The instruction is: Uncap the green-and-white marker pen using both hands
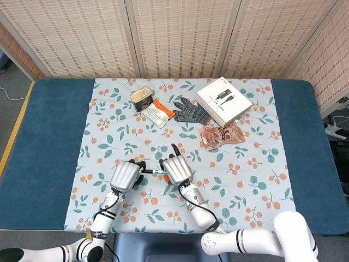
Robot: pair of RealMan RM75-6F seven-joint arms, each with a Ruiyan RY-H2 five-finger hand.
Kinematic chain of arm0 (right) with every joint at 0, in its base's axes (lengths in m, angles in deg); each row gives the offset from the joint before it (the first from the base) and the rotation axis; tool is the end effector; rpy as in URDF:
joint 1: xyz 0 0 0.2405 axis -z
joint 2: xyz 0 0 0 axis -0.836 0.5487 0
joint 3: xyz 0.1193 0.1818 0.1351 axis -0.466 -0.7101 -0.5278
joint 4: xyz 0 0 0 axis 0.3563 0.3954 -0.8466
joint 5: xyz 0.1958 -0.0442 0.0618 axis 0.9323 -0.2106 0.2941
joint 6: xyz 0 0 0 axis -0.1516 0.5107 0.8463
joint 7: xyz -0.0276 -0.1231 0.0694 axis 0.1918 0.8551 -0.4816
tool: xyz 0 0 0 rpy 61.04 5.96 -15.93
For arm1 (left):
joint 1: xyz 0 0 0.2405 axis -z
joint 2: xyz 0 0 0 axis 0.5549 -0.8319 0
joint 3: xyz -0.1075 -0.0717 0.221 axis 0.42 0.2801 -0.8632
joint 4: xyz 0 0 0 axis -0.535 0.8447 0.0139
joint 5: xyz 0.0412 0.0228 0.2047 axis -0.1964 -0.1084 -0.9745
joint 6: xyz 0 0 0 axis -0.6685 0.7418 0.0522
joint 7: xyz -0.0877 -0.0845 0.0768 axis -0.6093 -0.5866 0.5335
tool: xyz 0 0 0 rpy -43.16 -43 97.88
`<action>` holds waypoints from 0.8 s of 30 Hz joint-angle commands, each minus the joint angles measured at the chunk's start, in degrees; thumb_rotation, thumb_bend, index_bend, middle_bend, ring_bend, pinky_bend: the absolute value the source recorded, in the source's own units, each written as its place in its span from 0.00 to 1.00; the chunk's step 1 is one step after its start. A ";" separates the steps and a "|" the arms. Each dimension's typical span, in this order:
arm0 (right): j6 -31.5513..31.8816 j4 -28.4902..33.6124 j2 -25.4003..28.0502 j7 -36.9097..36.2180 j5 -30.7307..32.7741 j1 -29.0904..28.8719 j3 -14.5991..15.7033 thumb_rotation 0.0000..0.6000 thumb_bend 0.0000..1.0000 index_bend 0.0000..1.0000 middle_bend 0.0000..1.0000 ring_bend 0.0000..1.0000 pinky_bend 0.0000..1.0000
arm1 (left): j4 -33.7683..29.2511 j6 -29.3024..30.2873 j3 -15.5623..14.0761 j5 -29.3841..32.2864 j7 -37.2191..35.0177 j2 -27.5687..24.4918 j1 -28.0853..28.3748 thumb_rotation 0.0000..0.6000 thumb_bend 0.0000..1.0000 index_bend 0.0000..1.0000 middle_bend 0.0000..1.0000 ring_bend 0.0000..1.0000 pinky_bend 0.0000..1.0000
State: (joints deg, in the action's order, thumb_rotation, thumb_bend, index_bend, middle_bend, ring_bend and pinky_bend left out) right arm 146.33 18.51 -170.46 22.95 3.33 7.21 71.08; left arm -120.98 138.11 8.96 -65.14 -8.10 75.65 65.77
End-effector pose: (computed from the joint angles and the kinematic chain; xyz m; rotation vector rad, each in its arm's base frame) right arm -0.0434 -0.3020 -0.1092 1.8943 -0.8884 0.9321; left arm -0.1381 0.2901 -0.0694 -1.7536 -0.7863 -0.9913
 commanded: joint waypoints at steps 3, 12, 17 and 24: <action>-0.01 0.12 0.09 0.15 0.17 0.02 -0.07 1.00 0.44 0.98 0.75 0.37 0.00 | 0.36 0.57 -0.42 -0.45 -0.50 0.19 0.12 1.00 0.37 0.50 0.64 0.50 0.73; -0.07 -0.10 -0.11 1.13 0.62 -0.04 0.27 1.00 0.44 0.98 0.75 0.37 0.00 | 0.76 1.05 -1.07 -1.12 -0.85 -0.20 0.38 1.00 0.37 0.53 0.66 0.51 0.73; 0.01 -0.18 -0.38 1.49 0.82 -0.07 0.33 1.00 0.44 0.98 0.75 0.37 0.00 | 0.26 0.29 -1.27 -0.52 -1.25 -0.85 0.47 1.00 0.36 0.47 0.64 0.52 0.73; -0.05 -0.36 -0.59 1.05 0.56 -0.15 0.05 1.00 0.44 0.98 0.75 0.38 0.00 | -0.19 -0.16 -1.30 -0.29 -2.25 -1.49 0.74 1.00 0.36 0.45 0.63 0.51 0.73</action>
State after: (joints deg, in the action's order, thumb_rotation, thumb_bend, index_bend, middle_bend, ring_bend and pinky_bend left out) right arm 146.28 18.18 -171.02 24.04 3.94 7.06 71.15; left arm -121.14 137.97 7.68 -65.46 -10.31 74.19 66.50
